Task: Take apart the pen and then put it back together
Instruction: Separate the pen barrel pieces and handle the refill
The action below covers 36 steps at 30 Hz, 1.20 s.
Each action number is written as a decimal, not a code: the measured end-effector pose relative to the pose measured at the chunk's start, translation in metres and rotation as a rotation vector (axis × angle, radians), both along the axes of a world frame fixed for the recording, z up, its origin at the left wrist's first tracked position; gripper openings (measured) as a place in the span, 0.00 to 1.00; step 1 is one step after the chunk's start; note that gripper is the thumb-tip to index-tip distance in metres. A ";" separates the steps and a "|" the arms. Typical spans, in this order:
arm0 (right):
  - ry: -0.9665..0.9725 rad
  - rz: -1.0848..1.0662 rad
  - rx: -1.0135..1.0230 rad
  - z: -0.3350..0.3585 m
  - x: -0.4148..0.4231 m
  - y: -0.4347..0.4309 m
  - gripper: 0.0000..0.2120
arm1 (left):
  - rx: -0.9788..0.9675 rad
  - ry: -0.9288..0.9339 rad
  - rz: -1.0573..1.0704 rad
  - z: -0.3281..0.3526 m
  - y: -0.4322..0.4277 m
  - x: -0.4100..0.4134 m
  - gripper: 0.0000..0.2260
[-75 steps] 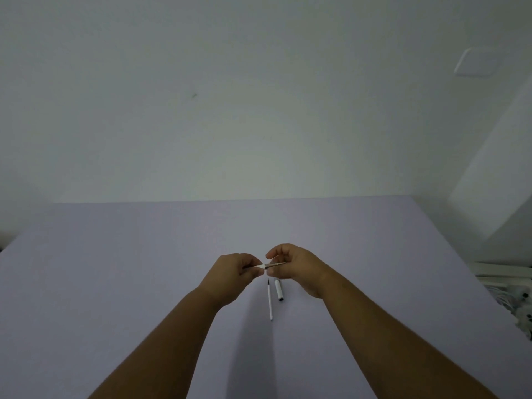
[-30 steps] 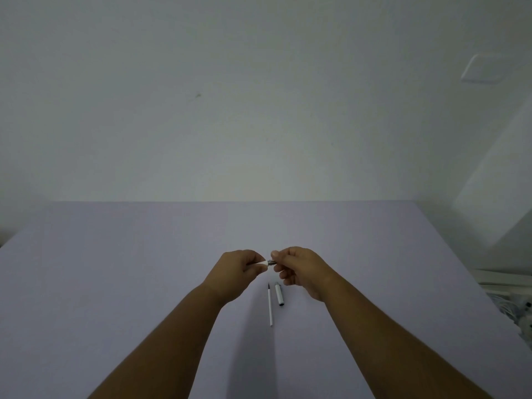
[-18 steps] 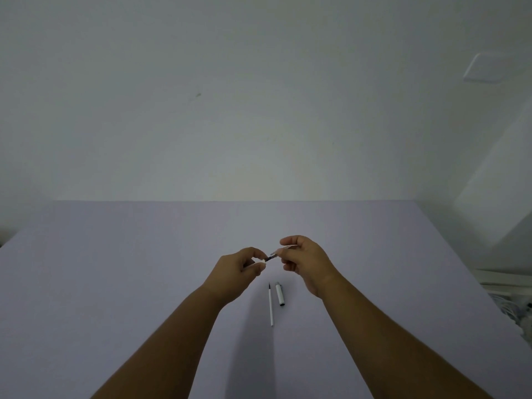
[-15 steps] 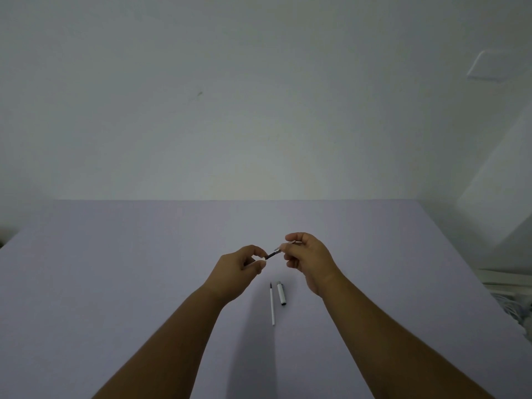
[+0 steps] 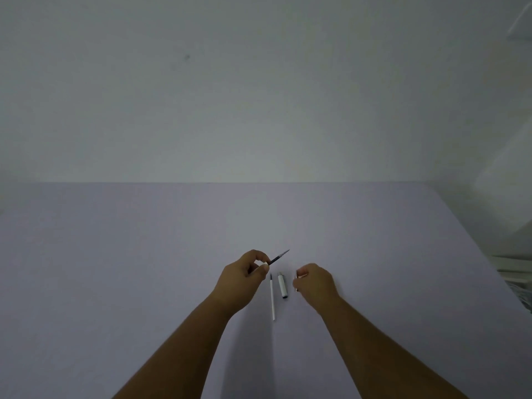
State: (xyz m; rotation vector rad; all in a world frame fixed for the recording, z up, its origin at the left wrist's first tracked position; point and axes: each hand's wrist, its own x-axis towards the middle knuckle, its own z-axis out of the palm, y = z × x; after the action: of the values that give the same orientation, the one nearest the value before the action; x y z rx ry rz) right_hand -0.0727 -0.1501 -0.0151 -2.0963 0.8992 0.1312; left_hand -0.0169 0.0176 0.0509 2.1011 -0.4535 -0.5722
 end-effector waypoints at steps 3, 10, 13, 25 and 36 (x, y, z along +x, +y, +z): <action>0.068 0.059 -0.070 -0.019 -0.001 0.004 0.06 | -0.014 0.026 0.027 -0.008 0.000 0.002 0.04; 0.049 0.016 -0.066 -0.035 -0.001 0.012 0.11 | 0.009 0.015 0.032 -0.018 0.005 0.007 0.05; 0.018 -0.018 -0.052 -0.035 -0.001 0.014 0.12 | 0.020 0.008 0.028 -0.020 0.008 0.007 0.04; -0.002 -0.062 -0.011 -0.029 -0.005 0.016 0.12 | 0.030 0.009 0.022 -0.023 0.014 0.007 0.04; -0.419 -0.145 0.648 0.040 0.004 0.025 0.05 | 0.016 -0.017 -0.017 -0.015 -0.003 0.002 0.04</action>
State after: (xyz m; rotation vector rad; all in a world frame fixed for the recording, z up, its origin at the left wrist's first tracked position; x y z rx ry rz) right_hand -0.0685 -0.1248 0.0249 -1.3802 0.6371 -0.0847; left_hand -0.0150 0.0143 0.0361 2.1203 -0.4776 -0.5701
